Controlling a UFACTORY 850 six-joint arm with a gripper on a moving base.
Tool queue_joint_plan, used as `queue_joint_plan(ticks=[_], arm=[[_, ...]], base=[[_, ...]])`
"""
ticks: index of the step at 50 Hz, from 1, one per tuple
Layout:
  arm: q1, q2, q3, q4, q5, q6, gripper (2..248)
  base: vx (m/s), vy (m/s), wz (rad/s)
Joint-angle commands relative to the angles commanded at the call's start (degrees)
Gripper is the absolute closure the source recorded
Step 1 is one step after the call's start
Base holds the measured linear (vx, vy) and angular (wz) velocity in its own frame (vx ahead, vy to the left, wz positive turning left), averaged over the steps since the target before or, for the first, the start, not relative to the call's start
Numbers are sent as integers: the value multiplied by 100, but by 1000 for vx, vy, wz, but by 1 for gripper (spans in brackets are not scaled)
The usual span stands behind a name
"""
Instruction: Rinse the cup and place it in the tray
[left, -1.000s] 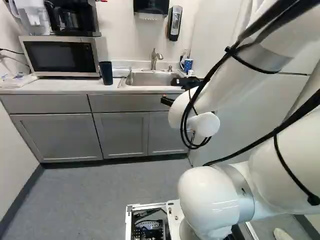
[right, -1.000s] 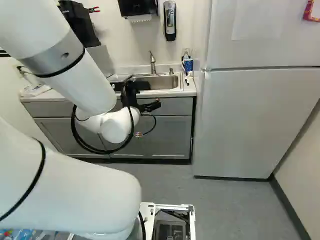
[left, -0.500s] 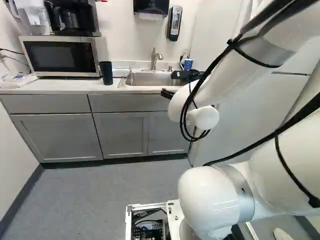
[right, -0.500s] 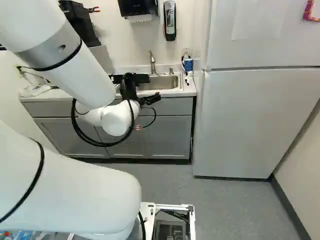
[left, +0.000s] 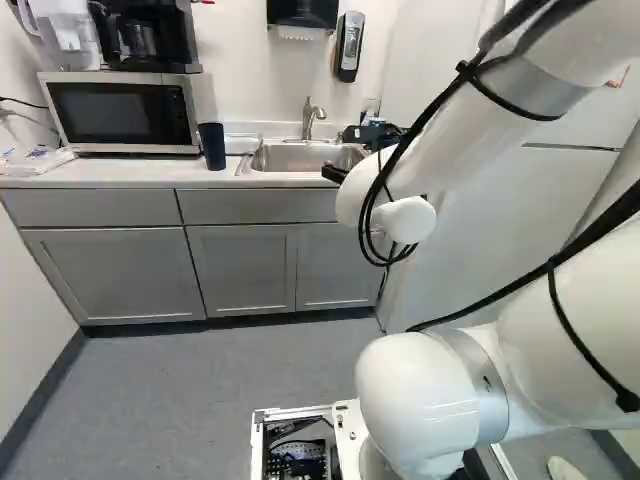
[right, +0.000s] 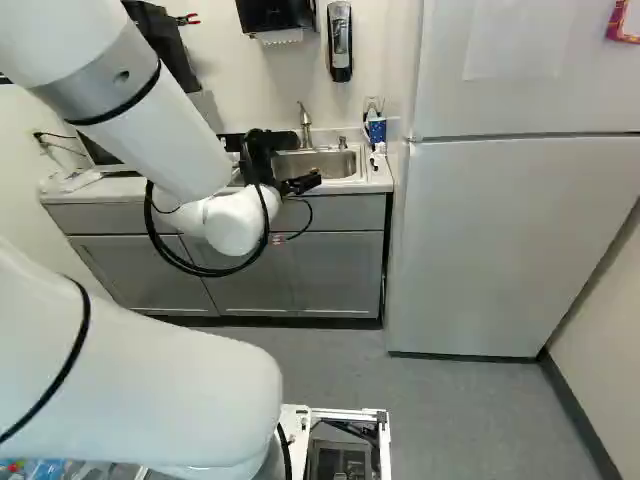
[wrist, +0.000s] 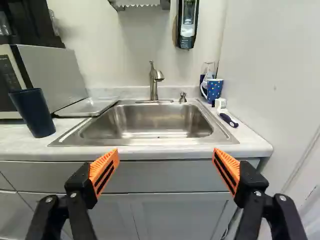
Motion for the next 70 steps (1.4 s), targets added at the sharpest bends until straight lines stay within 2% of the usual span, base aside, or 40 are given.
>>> queue_joint_plan(ticks=[35,70], arm=[[1,-140,-571,0,-216,0,3],[1,-309,-1159,0,-781,0,3]], base=[[0,0,0],[0,0,0]])
